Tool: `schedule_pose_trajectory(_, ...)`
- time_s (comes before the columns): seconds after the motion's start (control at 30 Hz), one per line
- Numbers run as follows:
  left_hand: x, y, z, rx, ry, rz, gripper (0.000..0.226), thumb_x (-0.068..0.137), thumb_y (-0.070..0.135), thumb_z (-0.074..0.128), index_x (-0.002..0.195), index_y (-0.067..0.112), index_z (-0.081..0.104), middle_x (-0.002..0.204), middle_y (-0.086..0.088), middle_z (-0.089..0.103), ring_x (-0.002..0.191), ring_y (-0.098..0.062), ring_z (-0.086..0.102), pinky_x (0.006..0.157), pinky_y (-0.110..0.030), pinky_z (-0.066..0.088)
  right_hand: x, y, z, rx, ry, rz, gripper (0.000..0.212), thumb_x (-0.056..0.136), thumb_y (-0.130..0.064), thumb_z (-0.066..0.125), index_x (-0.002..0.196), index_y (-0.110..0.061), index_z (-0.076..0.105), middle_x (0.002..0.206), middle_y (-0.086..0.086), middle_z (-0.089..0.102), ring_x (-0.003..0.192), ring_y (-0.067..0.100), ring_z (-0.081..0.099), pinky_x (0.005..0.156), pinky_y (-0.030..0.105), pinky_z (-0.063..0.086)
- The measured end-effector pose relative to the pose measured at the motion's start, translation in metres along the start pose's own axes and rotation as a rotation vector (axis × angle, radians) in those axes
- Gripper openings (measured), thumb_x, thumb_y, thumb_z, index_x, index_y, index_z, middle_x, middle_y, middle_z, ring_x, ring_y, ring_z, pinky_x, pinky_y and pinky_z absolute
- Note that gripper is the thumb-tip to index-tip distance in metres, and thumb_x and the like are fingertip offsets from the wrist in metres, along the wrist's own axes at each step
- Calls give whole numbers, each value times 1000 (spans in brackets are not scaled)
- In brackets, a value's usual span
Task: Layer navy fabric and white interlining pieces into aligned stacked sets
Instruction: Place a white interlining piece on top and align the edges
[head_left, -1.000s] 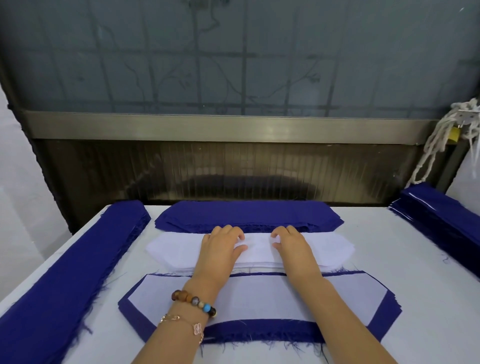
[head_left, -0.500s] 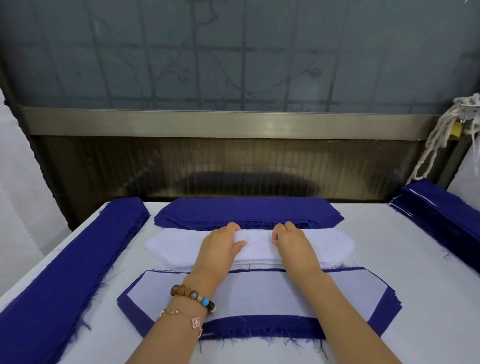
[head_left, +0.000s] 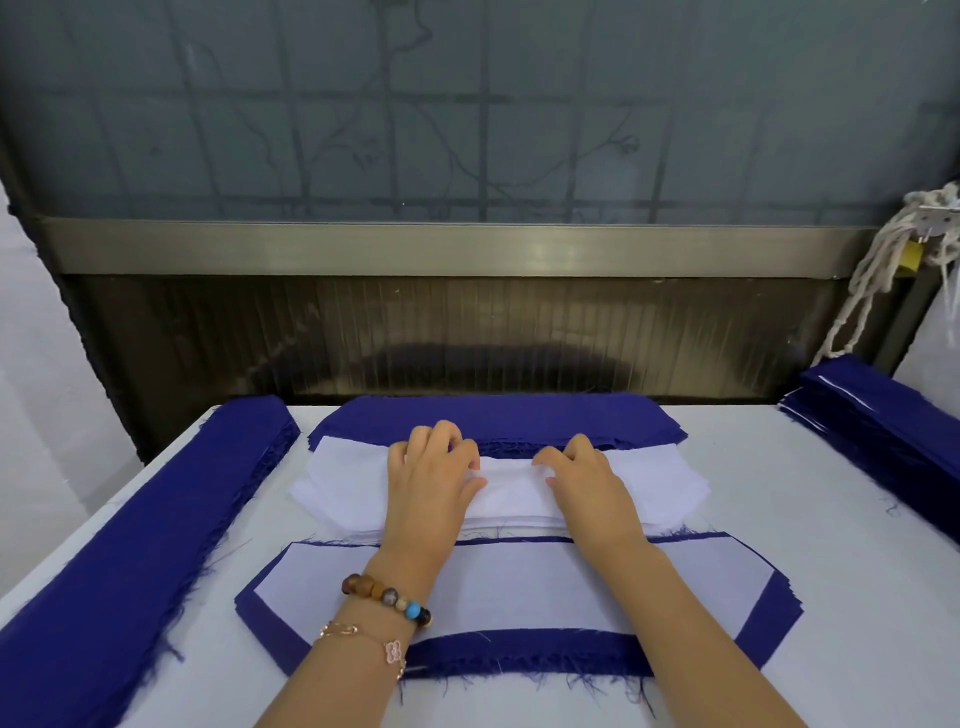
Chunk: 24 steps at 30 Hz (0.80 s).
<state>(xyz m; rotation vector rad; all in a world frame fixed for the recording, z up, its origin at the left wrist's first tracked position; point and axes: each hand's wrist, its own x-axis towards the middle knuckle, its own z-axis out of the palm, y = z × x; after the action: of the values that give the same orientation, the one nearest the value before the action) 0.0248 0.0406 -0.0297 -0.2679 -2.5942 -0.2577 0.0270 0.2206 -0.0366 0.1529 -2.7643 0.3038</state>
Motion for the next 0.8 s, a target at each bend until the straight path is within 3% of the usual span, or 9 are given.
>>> schedule_pose_trajectory(0.23, -4, -4, 3, -4, -87, -61, 16, 98, 39, 49, 113, 36, 52, 111, 13, 52, 110, -11, 45, 112, -43, 14, -1, 31, -14, -216, 117, 249, 25, 91, -26, 57, 116, -24, 54, 125, 1, 38, 117, 23, 34, 93, 34, 32)
schedule_pose_trajectory(0.43, -3, -11, -4, 113, -119, -110, 22, 98, 38, 44, 119, 33, 51, 114, 9, 55, 113, -14, 48, 115, -54, 12, -3, 76, -30, -95, -8, 576, 33, 91, -42, 52, 119, -25, 57, 134, 7, 42, 126, 30, 31, 99, 43, 30)
schedule_pose_trajectory(0.57, -1, -41, -16, 140, -132, -319, 19, 91, 33, 46, 106, 28, 56, 102, 7, 52, 108, -18, 48, 112, -60, 13, -4, 86, -34, -52, -38, 711, 41, 91, -42, 50, 127, -23, 51, 128, 9, 45, 121, 30, 38, 96, 41, 34)
schedule_pose_trajectory(0.67, -3, -62, -22, 116, -120, -482, 13, 90, 28, 48, 99, 25, 57, 99, 5, 51, 107, -22, 49, 110, -60, 18, -6, 89, -31, -56, 3, 744, 42, 90, -43, 50, 127, -21, 52, 123, 9, 48, 117, 30, 39, 93, 40, 33)
schedule_pose_trajectory(0.8, -7, -74, -25, 104, -62, -594, 19, 91, 30, 50, 106, 22, 60, 102, -1, 58, 104, -23, 50, 94, -45, 32, -7, 88, -28, -56, 90, 772, 36, 91, -39, 54, 119, -19, 61, 117, 10, 51, 112, 30, 41, 92, 41, 35)
